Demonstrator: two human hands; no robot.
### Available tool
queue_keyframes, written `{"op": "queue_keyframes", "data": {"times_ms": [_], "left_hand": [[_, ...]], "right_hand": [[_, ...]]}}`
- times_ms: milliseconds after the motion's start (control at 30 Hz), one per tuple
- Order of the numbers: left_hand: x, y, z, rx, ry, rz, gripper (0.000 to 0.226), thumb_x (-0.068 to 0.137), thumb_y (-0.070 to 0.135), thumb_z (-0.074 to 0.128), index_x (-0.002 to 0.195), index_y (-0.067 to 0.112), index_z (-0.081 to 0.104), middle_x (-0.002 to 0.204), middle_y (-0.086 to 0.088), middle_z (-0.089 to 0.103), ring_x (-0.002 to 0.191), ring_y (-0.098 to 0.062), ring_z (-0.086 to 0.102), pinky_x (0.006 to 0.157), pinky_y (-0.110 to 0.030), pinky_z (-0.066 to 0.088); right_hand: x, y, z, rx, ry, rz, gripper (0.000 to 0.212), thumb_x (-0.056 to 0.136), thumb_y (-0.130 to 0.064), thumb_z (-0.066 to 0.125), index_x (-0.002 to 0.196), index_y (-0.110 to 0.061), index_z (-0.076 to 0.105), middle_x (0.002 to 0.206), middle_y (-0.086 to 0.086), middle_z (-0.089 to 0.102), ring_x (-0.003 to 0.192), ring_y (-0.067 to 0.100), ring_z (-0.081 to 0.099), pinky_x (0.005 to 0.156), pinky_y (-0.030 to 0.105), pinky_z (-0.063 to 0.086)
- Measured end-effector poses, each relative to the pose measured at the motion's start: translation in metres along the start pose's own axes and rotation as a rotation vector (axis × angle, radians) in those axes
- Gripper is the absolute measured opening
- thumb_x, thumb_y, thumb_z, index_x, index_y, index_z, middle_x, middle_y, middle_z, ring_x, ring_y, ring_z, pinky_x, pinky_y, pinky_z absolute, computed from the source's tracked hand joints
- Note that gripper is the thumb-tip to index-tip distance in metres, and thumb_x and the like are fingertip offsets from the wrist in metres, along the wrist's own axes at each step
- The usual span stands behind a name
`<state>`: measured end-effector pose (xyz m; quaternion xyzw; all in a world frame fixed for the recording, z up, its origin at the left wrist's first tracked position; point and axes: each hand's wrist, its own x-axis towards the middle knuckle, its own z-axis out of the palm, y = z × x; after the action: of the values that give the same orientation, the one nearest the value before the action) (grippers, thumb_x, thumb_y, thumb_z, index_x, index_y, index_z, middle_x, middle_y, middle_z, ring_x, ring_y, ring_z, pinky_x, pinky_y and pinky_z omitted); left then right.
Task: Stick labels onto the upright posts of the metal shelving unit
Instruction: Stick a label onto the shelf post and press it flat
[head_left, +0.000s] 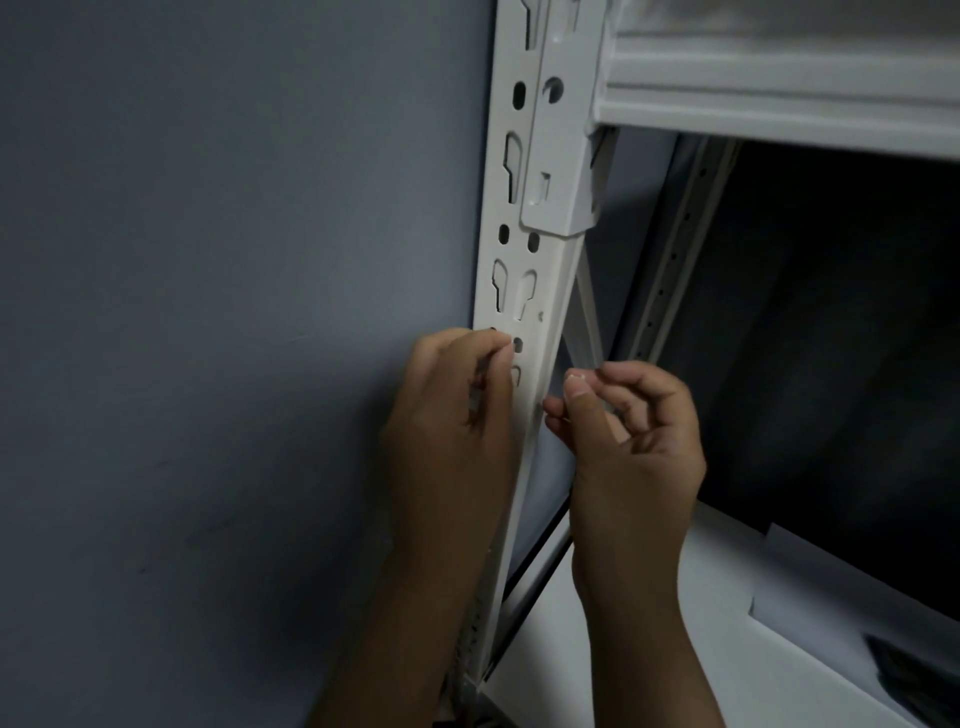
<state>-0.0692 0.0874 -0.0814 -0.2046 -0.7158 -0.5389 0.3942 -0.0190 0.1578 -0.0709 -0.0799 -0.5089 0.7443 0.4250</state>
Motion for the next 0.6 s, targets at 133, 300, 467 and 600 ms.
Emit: {"op": "queue_keyframes", "data": {"times_ms": [133, 300, 467, 600], "left_hand": [[0.0, -0.007, -0.002, 0.076, -0.052, 0.092, 0.018, 0.093, 0.014, 0.055, 0.097, 0.002, 0.067, 0.096, -0.01, 0.064, 0.086, -0.009, 0.055, 0.08, -0.01, 0.042], [0.002, -0.009, -0.001, 0.079, -0.057, 0.101, 0.025, 0.094, 0.02, 0.047, 0.099, 0.003, 0.065, 0.095, -0.01, 0.061, 0.083, -0.007, 0.052, 0.077, -0.007, 0.039], [0.002, -0.007, 0.006, 0.063, -0.046, 0.02, 0.017, 0.096, 0.015, 0.047, 0.094, 0.007, 0.062, 0.092, 0.002, 0.05, 0.079, -0.001, 0.044, 0.073, 0.0, 0.034], [-0.002, -0.012, 0.006, 0.012, -0.043, -0.038, 0.029, 0.098, 0.024, 0.045, 0.093, 0.001, 0.063, 0.09, -0.005, 0.059, 0.081, 0.0, 0.047, 0.08, -0.002, 0.038]], "right_hand": [[-0.001, 0.001, 0.001, -0.019, -0.005, 0.006, 0.017, 0.086, 0.004, 0.063, 0.09, -0.012, 0.058, 0.077, 0.005, 0.069, 0.066, 0.015, 0.069, 0.067, 0.022, 0.056], [-0.003, 0.004, 0.002, -0.052, -0.009, -0.001, 0.015, 0.086, 0.004, 0.063, 0.093, -0.008, 0.058, 0.081, 0.011, 0.069, 0.068, 0.017, 0.069, 0.07, 0.024, 0.058], [-0.003, 0.005, 0.005, -0.103, 0.036, -0.05, 0.018, 0.083, 0.002, 0.067, 0.091, -0.014, 0.061, 0.082, 0.004, 0.068, 0.077, 0.009, 0.067, 0.073, 0.016, 0.053], [-0.002, 0.007, 0.005, -0.101, 0.037, -0.047, 0.022, 0.083, 0.001, 0.068, 0.091, -0.017, 0.06, 0.086, 0.005, 0.069, 0.084, 0.017, 0.069, 0.079, 0.025, 0.057]]}}
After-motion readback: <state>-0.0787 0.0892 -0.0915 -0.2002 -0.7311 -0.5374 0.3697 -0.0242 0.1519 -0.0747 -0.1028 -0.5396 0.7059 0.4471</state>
